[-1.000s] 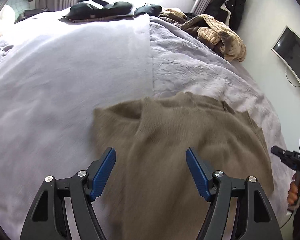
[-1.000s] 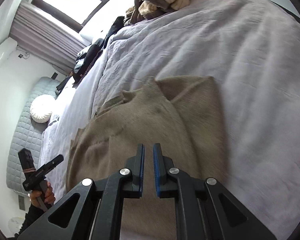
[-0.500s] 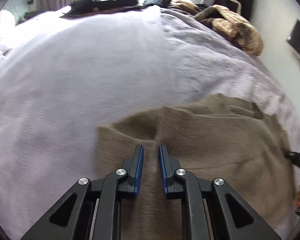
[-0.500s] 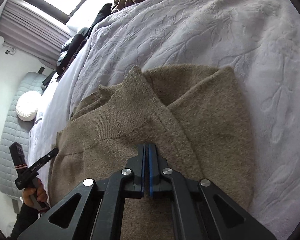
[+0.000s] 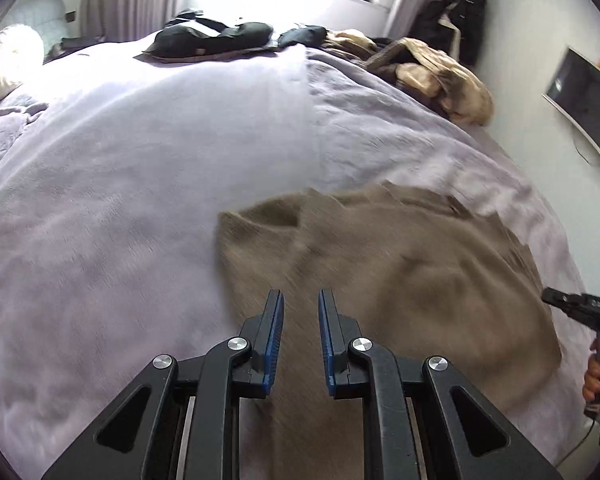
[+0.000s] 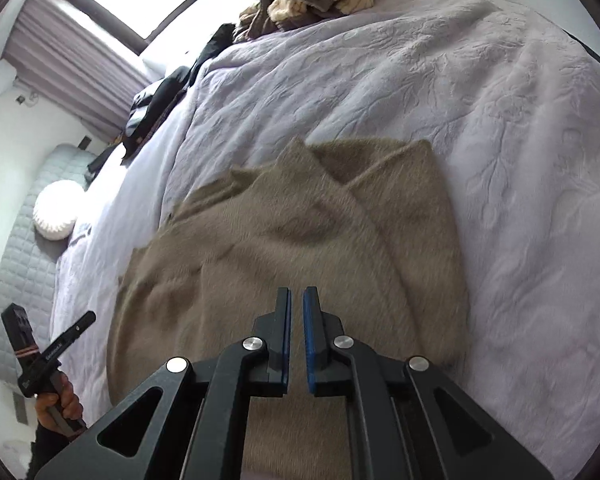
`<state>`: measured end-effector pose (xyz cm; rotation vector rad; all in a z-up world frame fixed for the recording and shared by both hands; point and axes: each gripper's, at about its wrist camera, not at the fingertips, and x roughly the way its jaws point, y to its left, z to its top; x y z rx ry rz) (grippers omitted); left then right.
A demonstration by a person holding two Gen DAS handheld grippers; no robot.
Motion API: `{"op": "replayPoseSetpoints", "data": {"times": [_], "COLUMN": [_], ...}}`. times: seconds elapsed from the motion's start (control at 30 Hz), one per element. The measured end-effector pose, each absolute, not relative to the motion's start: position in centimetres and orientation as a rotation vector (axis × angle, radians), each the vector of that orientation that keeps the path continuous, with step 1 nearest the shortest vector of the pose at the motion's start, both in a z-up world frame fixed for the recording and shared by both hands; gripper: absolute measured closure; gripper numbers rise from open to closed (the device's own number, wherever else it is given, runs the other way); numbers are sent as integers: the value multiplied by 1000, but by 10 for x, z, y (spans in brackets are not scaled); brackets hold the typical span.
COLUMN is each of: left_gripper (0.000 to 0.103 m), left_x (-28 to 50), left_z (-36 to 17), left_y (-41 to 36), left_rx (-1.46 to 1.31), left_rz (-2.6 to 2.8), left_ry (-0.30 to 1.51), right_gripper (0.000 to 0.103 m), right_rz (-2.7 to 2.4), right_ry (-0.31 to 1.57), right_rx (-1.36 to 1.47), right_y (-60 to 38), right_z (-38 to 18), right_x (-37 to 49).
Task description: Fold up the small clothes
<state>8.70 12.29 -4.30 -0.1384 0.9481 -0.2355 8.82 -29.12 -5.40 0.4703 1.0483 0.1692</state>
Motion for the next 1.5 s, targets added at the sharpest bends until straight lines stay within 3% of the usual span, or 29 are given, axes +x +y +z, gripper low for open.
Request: {"op": "replayPoseSetpoints", "data": {"times": [0.23, 1.03, 1.13, 1.2, 1.27, 1.33, 1.47, 1.5], "left_gripper": [84, 84, 84, 84, 84, 84, 83, 77], "left_x": [58, -4, -13, -19, -25, -29, -37, -39], "left_z": [-85, -62, -60, -59, -59, -60, -63, -64], "left_y": [113, 107, 106, 107, 108, 110, 113, 114], "left_rx": [-156, -137, -118, -112, -110, -117, -124, -119], "left_rz": [-229, -243, -253, -258, -254, -252, -245, -240], "left_ry": [1038, 1017, 1013, 1012, 1012, 1015, 1025, 1025], "right_gripper": [96, 95, 89, 79, 61, 55, 54, 54], "right_rz": [152, 151, 161, 166, 169, 177, 213, 220], "right_ry": [1108, 1094, 1100, 1102, 1105, 1107, 1119, 1122], "right_rx": [523, 622, 610, 596, 584, 570, 556, 555], "right_y": [-298, -289, -278, -270, -263, -254, -232, -228], "right_z": [-82, -66, -64, -63, -63, -63, -68, -70], "right_x": [58, -20, -28, -32, -36, -38, -42, -43]}}
